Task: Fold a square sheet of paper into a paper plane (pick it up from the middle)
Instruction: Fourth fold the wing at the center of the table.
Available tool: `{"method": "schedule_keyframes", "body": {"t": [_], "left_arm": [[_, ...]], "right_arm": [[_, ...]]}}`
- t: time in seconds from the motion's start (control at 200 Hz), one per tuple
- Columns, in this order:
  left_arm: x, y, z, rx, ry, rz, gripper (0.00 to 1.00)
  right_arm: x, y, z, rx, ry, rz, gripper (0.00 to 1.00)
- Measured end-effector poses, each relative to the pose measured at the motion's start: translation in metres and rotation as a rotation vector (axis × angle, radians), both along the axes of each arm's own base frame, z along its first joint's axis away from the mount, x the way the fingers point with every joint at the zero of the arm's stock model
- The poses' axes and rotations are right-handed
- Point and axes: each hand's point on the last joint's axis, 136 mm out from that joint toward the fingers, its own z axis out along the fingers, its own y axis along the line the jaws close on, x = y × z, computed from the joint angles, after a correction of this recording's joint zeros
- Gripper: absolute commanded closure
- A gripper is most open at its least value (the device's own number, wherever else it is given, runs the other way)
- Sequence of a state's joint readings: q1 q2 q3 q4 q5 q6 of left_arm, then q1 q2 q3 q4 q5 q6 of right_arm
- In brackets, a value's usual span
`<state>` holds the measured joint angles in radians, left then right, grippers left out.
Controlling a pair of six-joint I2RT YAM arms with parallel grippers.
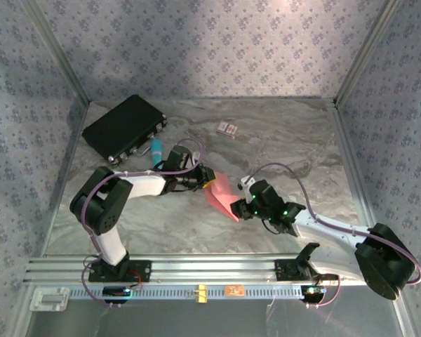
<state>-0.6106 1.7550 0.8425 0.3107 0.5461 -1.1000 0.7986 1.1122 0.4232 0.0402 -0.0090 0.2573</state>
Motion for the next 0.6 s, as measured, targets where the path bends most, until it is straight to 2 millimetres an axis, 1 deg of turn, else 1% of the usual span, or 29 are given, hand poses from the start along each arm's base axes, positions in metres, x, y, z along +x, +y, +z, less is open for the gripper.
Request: {"method": "schedule_keyframes", "body": {"t": [0.125, 0.25, 0.375, 0.53, 0.6], "left_arm": [[0.000, 0.001, -0.001, 0.003, 0.000, 0.000, 0.87], [0.000, 0.000, -0.002, 0.003, 0.002, -0.001, 0.89], [-0.001, 0.000, -0.004, 0.003, 0.009, -0.005, 0.89], [-0.001, 0.000, -0.005, 0.005, 0.012, -0.006, 0.90], [-0.001, 0.000, -0.005, 0.005, 0.011, -0.006, 0.90]], "right_arm": [[-0.008, 0.006, -0.009, -0.094, -0.053, 0.060, 0.57], [-0.011, 0.007, -0.015, -0.179, -0.108, 0.094, 0.59], [-0.011, 0.008, -0.020, -0.252, -0.157, 0.118, 0.60], [-0.017, 0.015, -0.034, -0.327, -0.188, 0.190, 0.61], [-0.018, 0.015, -0.037, -0.358, -0.207, 0.205, 0.61]]}}
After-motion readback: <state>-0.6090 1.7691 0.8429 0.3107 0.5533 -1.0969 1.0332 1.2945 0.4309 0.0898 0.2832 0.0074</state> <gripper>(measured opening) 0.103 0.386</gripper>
